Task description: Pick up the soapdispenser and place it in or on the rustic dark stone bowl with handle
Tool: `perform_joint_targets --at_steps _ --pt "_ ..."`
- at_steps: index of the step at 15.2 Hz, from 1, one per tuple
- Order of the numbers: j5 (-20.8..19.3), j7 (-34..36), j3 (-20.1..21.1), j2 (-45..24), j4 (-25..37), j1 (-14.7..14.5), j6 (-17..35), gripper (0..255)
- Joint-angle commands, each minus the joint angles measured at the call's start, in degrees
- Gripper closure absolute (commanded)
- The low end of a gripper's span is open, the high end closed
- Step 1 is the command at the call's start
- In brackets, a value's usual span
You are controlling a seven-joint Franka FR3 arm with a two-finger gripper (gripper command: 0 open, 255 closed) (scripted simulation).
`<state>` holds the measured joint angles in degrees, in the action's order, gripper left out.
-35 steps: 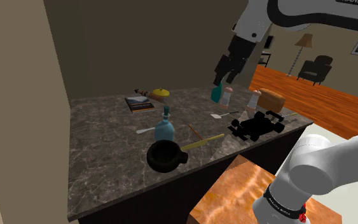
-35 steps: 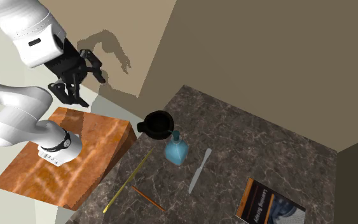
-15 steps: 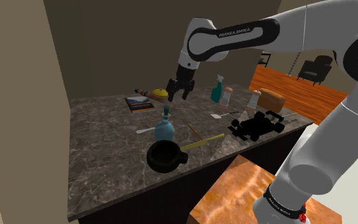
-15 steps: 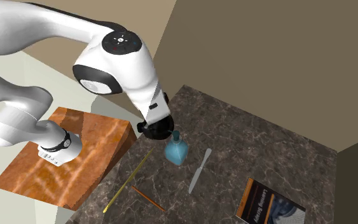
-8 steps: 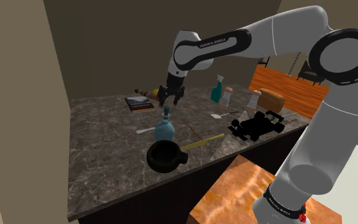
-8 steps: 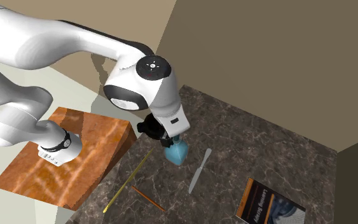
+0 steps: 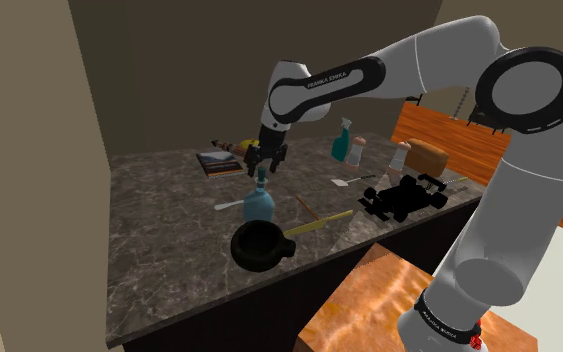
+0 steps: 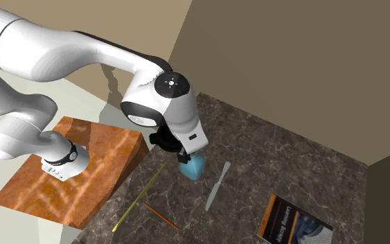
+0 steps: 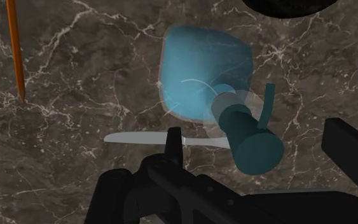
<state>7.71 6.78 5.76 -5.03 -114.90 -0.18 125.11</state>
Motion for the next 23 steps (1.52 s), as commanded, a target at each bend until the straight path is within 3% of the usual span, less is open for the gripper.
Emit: perform_joint_targets --at_steps 1,4,5,14,23 --pt "0.0 0.0 0.0 -0.1 0.0 0.0 0.1 0" --pt "0.0 0.0 0.0 -0.1 0.0 0.0 0.1 0" --pt "0.0 0.0 0.0 -0.1 0.0 0.0 0.1 255" --pt "0.0 0.0 0.0 -0.1 0.0 0.0 0.1 255" --pt "-0.3 0.7 -0.1 2.1 4.4 0.1 -6.5 255"
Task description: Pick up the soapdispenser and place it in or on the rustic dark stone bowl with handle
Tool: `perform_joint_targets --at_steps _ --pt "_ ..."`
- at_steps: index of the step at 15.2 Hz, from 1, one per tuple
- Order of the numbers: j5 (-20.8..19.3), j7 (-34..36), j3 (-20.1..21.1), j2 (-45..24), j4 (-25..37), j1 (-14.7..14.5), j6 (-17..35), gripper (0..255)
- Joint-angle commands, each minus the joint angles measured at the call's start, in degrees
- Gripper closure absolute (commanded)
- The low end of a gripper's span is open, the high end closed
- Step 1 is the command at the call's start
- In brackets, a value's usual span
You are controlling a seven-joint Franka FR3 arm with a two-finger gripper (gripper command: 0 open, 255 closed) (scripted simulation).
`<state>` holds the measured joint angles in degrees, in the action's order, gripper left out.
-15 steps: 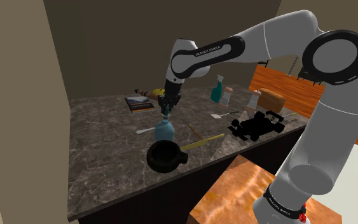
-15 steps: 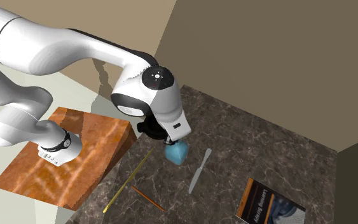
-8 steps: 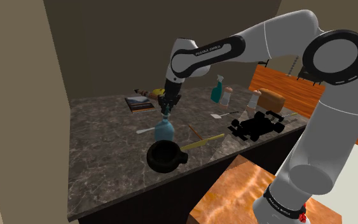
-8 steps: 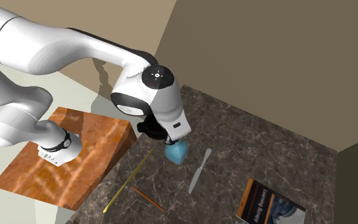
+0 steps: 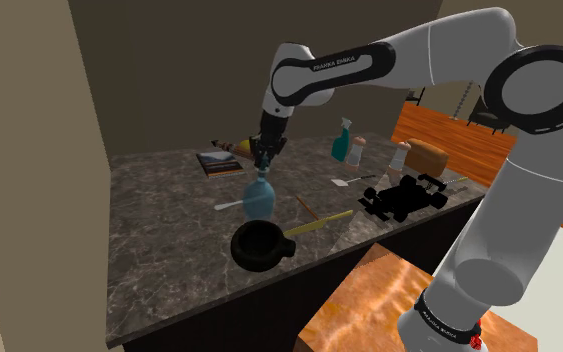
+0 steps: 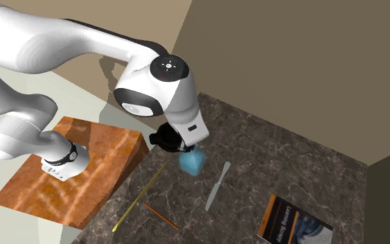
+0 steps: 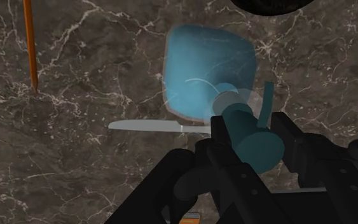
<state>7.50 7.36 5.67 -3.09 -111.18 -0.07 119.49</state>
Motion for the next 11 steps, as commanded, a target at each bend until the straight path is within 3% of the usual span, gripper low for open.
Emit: perform_joint_targets --at_steps 1,11 --pt "-0.1 0.2 0.0 0.3 1.3 0.0 -1.6 255" --pt "-0.4 1.0 -0.1 1.4 7.6 0.1 -9.0 255"
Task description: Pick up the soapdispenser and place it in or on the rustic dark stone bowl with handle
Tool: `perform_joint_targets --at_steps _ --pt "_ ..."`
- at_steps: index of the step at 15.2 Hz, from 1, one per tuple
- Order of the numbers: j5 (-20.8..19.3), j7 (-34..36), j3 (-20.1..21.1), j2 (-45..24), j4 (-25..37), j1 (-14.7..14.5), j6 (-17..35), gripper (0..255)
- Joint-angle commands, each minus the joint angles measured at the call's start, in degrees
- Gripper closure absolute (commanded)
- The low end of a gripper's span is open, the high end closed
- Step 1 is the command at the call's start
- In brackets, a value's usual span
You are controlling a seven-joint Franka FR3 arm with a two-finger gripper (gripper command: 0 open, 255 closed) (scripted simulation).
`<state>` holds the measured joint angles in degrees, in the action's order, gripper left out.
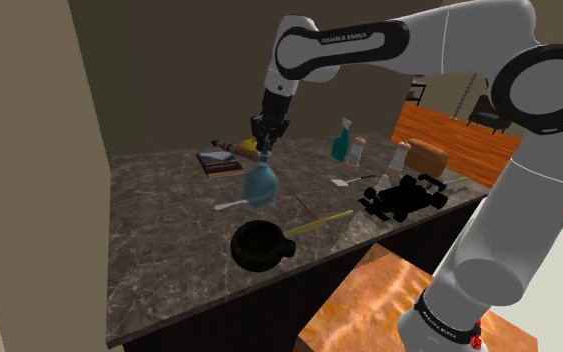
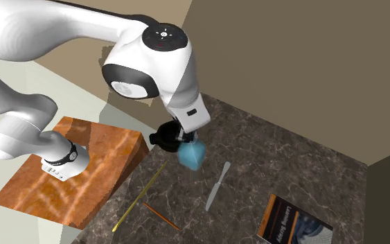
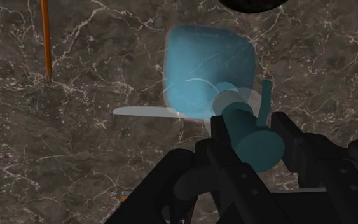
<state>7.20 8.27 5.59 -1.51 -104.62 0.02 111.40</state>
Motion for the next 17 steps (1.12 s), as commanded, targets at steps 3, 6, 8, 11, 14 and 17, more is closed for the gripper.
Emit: perform_joint_targets --at_steps 3,6,8,11,14,17 --pt "-0.1 0.4 0.0 -0.1 3.3 0.0 -3.2 255" --pt "-0.2 0.6 0.0 -0.1 5.6 0.0 -5.5 255" --pt "-0.3 0.8 -0.1 -0.1 7.2 0.1 -7.0 255" --pt "-0.4 1.1 -0.1 -0.4 9.8 0.1 -9.4 255" --pt "-0.4 2.0 0.3 0.9 10.3 -0.3 -11.0 255" --pt "-0.2 4.5 1.4 4.8 8.4 -1.4 -12.7 255"
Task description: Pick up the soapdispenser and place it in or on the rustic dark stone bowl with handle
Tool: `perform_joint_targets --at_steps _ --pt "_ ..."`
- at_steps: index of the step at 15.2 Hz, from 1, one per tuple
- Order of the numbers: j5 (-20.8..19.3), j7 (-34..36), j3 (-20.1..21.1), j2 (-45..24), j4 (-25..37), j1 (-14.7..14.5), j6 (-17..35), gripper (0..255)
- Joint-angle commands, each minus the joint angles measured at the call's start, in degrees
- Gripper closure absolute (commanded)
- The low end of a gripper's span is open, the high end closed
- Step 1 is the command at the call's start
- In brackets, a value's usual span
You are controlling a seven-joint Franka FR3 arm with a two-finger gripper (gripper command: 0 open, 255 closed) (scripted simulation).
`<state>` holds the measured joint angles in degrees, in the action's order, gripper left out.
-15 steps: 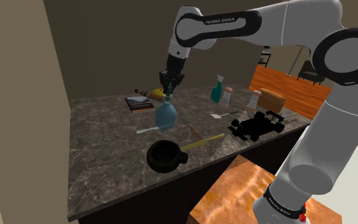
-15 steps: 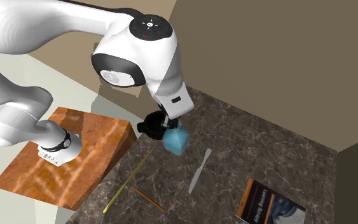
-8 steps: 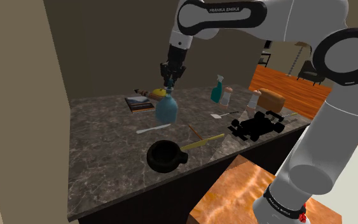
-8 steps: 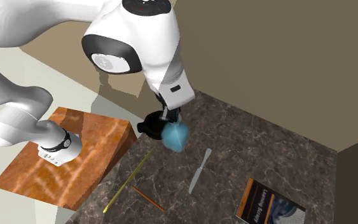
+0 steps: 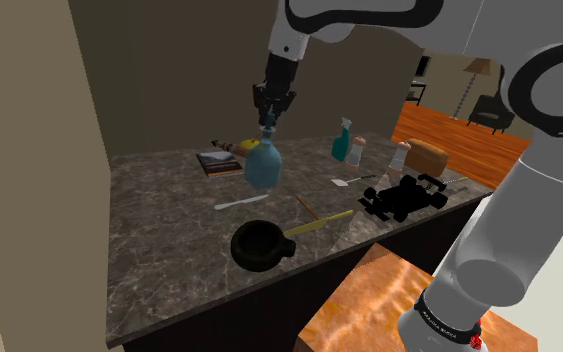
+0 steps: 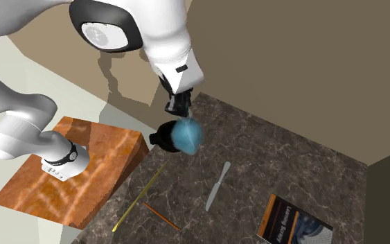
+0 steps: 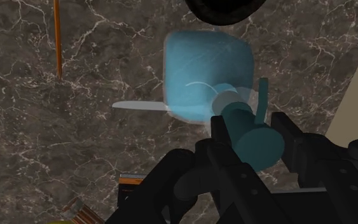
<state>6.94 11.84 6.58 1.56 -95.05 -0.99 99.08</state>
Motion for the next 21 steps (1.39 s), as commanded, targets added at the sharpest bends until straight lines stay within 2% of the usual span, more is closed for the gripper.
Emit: perform_joint_targets --at_steps 1,11,21 --pt "0.2 1.8 0.8 3.0 -1.6 -0.8 -1.1 255" --pt "1.6 11.6 5.8 12.8 -2.1 -4.6 -9.2 255" --pt "2.3 10.5 5.9 15.3 -12.4 -4.8 -1.4 255"
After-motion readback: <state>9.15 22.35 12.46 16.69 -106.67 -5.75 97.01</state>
